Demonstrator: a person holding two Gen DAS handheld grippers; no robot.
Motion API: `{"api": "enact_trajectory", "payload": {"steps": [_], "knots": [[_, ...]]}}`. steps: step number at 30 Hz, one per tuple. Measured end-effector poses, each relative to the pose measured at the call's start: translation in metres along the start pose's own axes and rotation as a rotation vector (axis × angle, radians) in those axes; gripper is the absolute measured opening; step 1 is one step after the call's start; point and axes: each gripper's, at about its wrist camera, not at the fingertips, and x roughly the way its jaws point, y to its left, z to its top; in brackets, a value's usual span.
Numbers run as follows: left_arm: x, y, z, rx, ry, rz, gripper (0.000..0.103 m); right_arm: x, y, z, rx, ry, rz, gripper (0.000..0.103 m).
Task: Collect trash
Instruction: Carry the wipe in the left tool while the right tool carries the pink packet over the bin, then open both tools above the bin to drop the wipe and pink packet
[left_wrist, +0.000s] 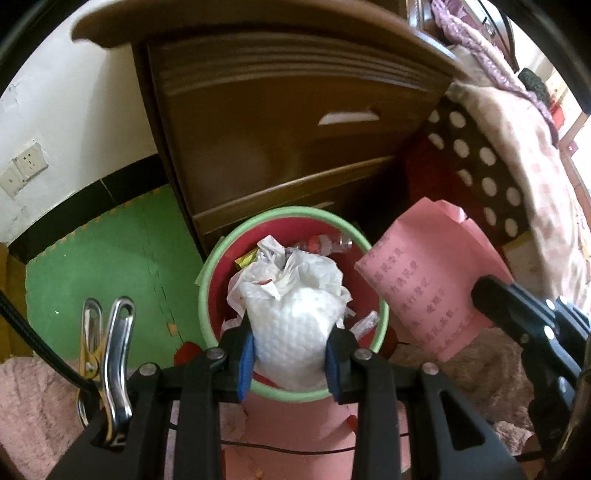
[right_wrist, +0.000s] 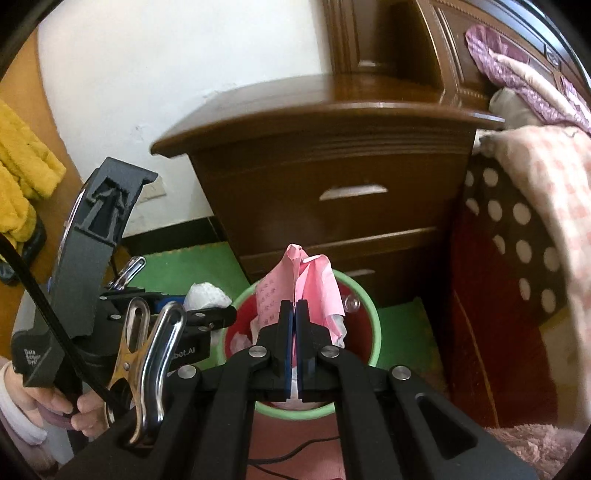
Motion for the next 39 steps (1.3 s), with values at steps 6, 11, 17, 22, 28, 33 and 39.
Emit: {"api": "enact_trajectory", "payload": {"steps": [6, 11, 17, 22, 28, 33, 39], "knots": [[0.023, 0.001, 0.000, 0.001, 0.008, 0.006, 0.032, 0.026, -0.007, -0.010, 0.012, 0.052, -0.006, 0.002], [0.038, 0.002, -0.003, 0.013, 0.019, 0.020, 0.032, 0.047, -0.013, -0.018, 0.027, 0.105, -0.012, 0.002], [0.052, 0.003, -0.009, 0.013, 0.025, 0.043, 0.034, 0.066, -0.020, -0.025, 0.055, 0.133, 0.012, 0.002], [0.066, 0.005, -0.012, 0.008, 0.040, 0.039, 0.034, 0.083, -0.026, -0.030, 0.080, 0.170, 0.029, 0.002], [0.078, 0.005, -0.013, 0.014, 0.048, 0.039, 0.034, 0.106, -0.031, -0.033, 0.115, 0.226, 0.037, 0.002], [0.088, 0.006, -0.012, 0.007, 0.056, 0.038, 0.034, 0.120, -0.035, -0.034, 0.143, 0.262, 0.042, 0.002], [0.093, 0.007, -0.012, -0.005, 0.072, 0.026, 0.035, 0.125, -0.037, -0.035, 0.171, 0.277, 0.044, 0.002]]}}
